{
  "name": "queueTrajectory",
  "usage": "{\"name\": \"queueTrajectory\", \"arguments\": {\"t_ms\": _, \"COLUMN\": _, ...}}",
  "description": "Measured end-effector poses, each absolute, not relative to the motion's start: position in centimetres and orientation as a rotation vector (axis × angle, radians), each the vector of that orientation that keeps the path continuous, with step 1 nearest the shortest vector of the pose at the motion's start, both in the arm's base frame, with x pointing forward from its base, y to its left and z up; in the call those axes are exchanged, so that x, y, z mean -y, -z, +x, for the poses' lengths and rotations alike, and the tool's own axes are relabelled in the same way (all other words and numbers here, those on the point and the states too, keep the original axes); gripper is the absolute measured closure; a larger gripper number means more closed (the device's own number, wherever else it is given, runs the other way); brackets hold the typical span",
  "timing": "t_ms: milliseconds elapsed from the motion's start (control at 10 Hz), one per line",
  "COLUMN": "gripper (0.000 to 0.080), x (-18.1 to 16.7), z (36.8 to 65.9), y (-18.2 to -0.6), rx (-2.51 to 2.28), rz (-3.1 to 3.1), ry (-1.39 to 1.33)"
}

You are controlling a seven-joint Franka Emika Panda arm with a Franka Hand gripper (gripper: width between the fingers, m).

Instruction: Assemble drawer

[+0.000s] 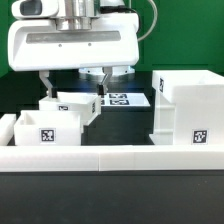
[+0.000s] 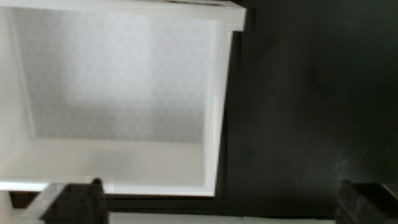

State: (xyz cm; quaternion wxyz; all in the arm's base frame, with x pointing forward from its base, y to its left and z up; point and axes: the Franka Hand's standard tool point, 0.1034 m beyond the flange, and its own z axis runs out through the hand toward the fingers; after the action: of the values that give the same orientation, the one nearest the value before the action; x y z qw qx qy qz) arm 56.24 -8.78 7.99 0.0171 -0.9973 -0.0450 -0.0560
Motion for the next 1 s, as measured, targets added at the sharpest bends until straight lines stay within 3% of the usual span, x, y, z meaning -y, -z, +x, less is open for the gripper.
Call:
{"name": "queueTrajectory", "arguments": {"t_ms": 200, "gripper": 0.0150, "x": 9.2, "z": 56.0, "y": -7.2, "rx": 0.140, "rz": -3.103, "ry": 0.168}}
{"name": "queueTrajectory", "arguments": {"t_ms": 600, "gripper": 0.0150, "x": 9.7, "z": 54.9, "y": -3.5, "rx": 0.133, "rz": -3.130, "ry": 0.160}}
{"name": "queueTrajectory", "arguments": {"t_ms": 1000, "gripper": 0.0150, "x": 9.2, "z": 53.8, "y": -1.1, "rx": 0.151, "rz": -3.142, "ry": 0.148}}
